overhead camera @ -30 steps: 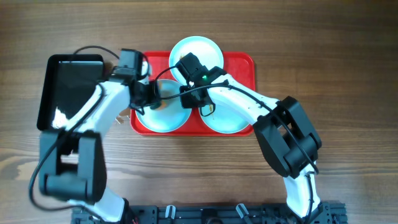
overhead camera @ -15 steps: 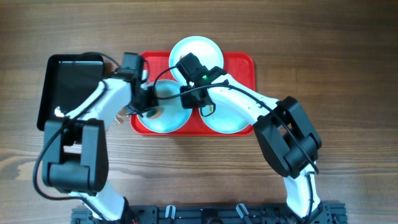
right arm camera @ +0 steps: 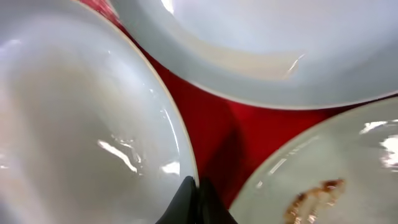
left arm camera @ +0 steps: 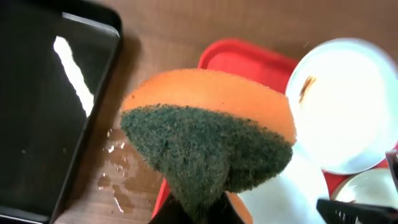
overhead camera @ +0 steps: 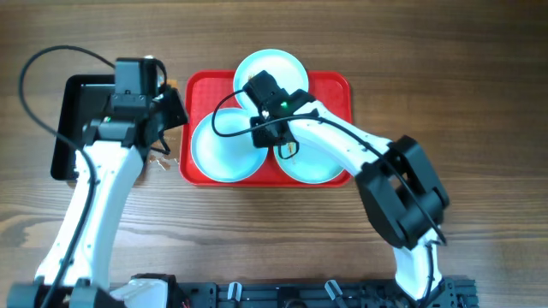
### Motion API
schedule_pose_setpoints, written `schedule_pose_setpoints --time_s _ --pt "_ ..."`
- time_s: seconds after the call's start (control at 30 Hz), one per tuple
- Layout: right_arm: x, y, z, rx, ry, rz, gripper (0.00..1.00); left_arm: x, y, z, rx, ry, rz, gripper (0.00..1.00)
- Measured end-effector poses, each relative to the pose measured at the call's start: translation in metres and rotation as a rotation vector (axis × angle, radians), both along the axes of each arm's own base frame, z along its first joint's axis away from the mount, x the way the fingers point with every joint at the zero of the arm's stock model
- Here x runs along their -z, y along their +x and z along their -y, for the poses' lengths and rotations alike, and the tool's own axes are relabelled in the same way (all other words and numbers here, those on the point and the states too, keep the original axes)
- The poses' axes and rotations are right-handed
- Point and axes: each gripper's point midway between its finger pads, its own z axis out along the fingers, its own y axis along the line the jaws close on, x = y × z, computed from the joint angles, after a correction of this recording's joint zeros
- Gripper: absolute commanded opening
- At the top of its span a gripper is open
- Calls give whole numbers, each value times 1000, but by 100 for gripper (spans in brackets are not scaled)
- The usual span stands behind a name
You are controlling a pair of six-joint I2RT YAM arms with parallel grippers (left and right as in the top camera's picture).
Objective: Clean dirty plates on tray and stack at the side
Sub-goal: 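Grasp the rim of the top white plate with the right gripper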
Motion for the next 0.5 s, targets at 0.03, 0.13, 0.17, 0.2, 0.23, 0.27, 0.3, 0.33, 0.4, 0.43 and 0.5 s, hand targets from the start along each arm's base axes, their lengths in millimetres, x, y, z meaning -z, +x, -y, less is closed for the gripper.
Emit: schedule_pose_setpoints --time_s 0.03,0.13,0.17,0.2,0.23,0.27,0.3,0.33,0.4,0.43,0.5 --pt "-9 3 1 -6 -2 28 5 -7 0 -4 -15 -5 21 4" --pt "-60 16 10 -16 -8 173 4 -13 -1 -23 -99 -29 42 4" --pt "-78 19 14 -20 -16 226 4 -12 -3 -33 -135 -40 36 4" --pt "-90 22 17 -24 -25 264 4 -12 -4 -38 -156 -46 32 4" --pt "-104 24 22 -30 -44 312 4 -11 -5 -43 -175 -51 27 4" --pt "-117 27 27 -35 -71 360 4 -10 -7 -48 -192 -59 23 4" --pt "-128 29 32 -43 -113 411 4 -9 -8 -52 -209 -67 20 4" --pt "-134 30 34 -52 -154 448 4 -9 -8 -54 -217 -74 18 4" --pt "-143 31 34 -90 -249 525 4 -9 -9 -54 -219 -80 15 4" --pt "-147 30 32 -113 -292 560 4 -8 -10 -54 -218 -81 11 4" --pt "-159 27 24 -151 -377 644 4 -7 -11 -53 -219 -84 3 4"
